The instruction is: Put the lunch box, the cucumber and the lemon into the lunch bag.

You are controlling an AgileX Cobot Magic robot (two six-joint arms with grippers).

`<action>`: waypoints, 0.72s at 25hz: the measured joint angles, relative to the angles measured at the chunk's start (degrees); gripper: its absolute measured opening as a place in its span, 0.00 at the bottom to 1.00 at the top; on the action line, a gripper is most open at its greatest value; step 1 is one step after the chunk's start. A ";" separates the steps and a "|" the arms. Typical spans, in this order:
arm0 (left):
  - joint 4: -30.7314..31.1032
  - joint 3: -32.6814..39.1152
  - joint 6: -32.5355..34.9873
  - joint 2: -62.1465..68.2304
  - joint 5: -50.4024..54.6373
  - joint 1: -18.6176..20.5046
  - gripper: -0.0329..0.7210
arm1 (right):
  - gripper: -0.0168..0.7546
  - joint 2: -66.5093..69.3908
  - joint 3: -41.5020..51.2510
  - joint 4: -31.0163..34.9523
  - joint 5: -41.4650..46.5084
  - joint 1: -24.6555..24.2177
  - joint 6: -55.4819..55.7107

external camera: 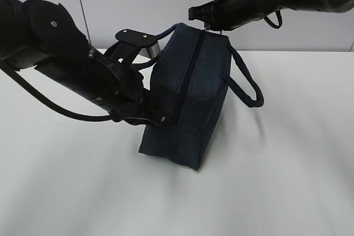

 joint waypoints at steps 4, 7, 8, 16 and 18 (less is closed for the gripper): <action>-2.67 0.00 0.00 -0.12 0.95 0.00 0.09 | 0.02 0.00 -0.19 0.72 1.61 0.00 0.00; -3.82 0.00 0.00 -2.07 2.22 0.00 0.22 | 0.02 0.00 -0.22 0.86 2.41 0.00 -0.10; -4.06 0.00 0.00 -3.17 2.62 0.00 0.28 | 0.02 0.00 -0.22 0.85 2.73 0.00 -0.10; -3.99 -7.17 -7.88 -6.79 13.12 4.25 0.45 | 0.02 0.00 -0.22 2.01 4.65 0.00 -0.10; -3.67 -10.59 -9.47 -6.79 15.23 5.18 0.45 | 0.02 0.00 -0.35 2.22 5.02 0.00 -0.10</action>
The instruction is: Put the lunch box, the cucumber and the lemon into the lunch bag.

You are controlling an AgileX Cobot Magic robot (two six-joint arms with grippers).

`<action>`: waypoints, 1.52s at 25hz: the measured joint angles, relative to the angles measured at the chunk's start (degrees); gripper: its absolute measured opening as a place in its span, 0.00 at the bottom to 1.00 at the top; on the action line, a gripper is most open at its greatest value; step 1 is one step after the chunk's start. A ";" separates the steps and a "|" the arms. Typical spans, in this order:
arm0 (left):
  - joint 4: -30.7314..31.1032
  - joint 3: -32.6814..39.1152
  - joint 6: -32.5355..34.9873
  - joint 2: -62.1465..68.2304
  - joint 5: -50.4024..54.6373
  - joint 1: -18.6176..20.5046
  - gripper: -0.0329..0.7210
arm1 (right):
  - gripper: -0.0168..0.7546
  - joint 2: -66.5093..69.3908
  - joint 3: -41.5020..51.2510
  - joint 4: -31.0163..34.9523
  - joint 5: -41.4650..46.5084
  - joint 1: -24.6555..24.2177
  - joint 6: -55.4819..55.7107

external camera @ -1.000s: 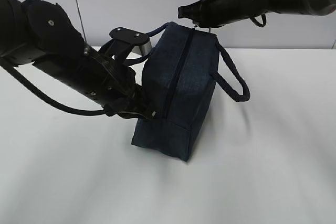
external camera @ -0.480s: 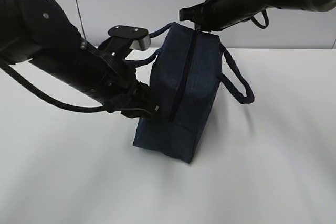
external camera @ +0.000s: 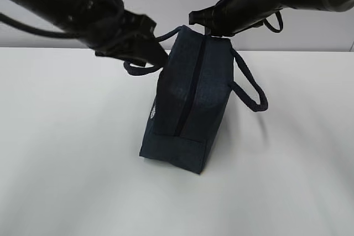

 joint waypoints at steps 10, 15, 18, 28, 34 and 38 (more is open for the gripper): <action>3.53 -19.89 -7.62 10.31 14.26 3.71 0.59 | 0.02 0.00 -1.69 0.57 2.24 0.00 0.00; 6.46 -28.68 -9.61 16.95 17.32 3.71 0.60 | 0.02 0.00 -1.80 0.82 3.10 0.00 0.00; 6.95 -32.21 -10.08 20.49 18.63 3.71 0.60 | 0.02 0.00 -1.80 0.91 3.24 0.00 0.00; 4.65 -37.05 -10.53 27.22 18.87 3.71 0.60 | 0.02 0.00 -1.80 0.91 3.44 -0.01 0.00; 3.49 -37.60 -10.75 28.75 19.74 3.84 0.35 | 0.02 0.00 -1.80 0.96 3.65 -0.01 0.00; 3.26 -37.72 -9.91 28.80 21.58 3.84 0.08 | 0.02 0.00 -1.80 1.06 3.91 -0.01 0.00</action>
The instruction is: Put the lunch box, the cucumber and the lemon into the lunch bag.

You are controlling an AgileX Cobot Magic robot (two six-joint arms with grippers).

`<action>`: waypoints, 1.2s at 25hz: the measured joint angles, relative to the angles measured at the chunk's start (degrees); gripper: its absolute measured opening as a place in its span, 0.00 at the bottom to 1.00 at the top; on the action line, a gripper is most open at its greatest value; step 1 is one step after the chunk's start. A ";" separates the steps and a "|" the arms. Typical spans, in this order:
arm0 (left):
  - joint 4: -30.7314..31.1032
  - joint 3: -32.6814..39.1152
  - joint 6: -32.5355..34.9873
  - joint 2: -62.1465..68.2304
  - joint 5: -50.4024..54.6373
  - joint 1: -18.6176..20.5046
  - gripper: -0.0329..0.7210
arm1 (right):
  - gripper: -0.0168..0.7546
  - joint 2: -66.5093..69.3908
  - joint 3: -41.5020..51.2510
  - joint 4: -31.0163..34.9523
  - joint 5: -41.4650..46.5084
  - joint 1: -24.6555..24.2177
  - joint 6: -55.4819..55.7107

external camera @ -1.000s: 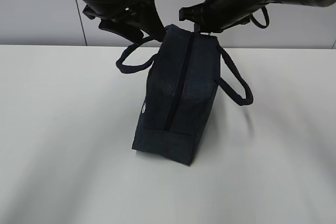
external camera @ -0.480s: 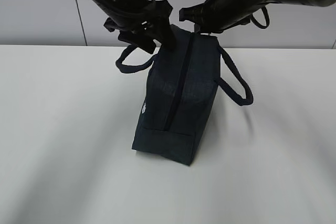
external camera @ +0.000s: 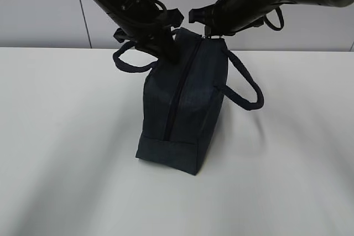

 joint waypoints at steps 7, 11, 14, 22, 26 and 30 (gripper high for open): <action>0.24 -0.21 2.79 0.09 3.42 0.00 0.03 | 0.02 0.00 0.00 0.75 2.39 0.00 0.00; 0.73 -0.21 3.07 0.09 3.62 0.00 0.03 | 0.02 0.00 0.00 0.98 2.39 0.00 0.00; 0.88 -0.21 3.20 0.09 3.62 0.00 0.03 | 0.02 0.00 -0.26 1.10 2.39 0.00 0.00; 1.09 -0.24 3.20 0.09 3.62 0.00 0.03 | 0.02 0.25 -5.96 -0.37 4.91 0.00 0.00; 1.09 -0.24 3.42 0.09 3.62 0.00 0.03 | 0.02 1.32 -6.53 -1.28 4.66 0.00 0.00; 1.09 -0.24 3.87 0.09 3.62 0.00 0.03 | 0.02 3.30 -7.72 -1.51 4.04 -0.48 0.00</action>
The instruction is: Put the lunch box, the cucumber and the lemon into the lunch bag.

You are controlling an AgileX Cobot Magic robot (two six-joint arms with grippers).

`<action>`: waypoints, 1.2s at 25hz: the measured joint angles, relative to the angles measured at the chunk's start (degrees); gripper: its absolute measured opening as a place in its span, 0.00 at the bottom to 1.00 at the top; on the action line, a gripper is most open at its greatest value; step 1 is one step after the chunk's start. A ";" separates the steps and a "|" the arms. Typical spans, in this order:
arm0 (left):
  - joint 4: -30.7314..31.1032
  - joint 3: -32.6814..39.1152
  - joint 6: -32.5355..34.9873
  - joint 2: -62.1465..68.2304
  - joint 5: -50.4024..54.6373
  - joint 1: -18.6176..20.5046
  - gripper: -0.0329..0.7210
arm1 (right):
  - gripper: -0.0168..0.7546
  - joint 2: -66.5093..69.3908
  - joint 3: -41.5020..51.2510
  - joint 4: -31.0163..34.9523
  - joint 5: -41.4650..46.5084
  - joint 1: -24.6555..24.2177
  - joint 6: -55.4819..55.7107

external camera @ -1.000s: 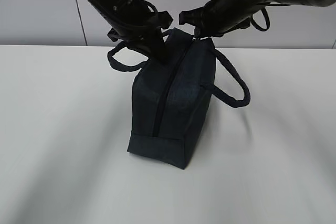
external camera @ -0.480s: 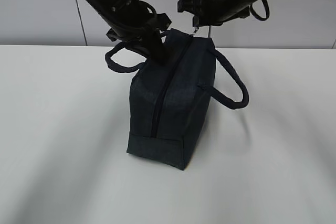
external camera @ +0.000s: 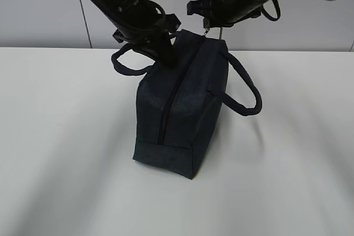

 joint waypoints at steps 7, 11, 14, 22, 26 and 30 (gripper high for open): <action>0.00 0.00 0.15 0.00 -0.67 -0.46 0.03 | 0.02 3.32 -2.12 0.95 0.45 -1.53 0.00; 0.00 0.00 0.25 0.00 -1.44 -0.65 0.03 | 0.02 3.60 -2.12 2.56 0.91 -2.76 0.12; 0.00 0.00 0.25 -0.12 -1.53 -0.65 0.03 | 0.02 3.60 -2.12 4.22 1.89 -3.43 0.21; 0.58 0.00 -0.95 -0.66 -0.14 -1.34 0.03 | 0.02 3.60 -2.26 9.20 6.99 -4.30 -1.15; 4.51 0.00 -2.81 -1.14 0.36 -2.21 0.03 | 0.02 3.60 -2.30 12.71 8.95 -4.52 -1.43; 5.73 0.00 -3.43 -1.26 1.00 -2.71 0.03 | 0.02 3.60 -2.30 18.61 9.64 -4.79 -1.57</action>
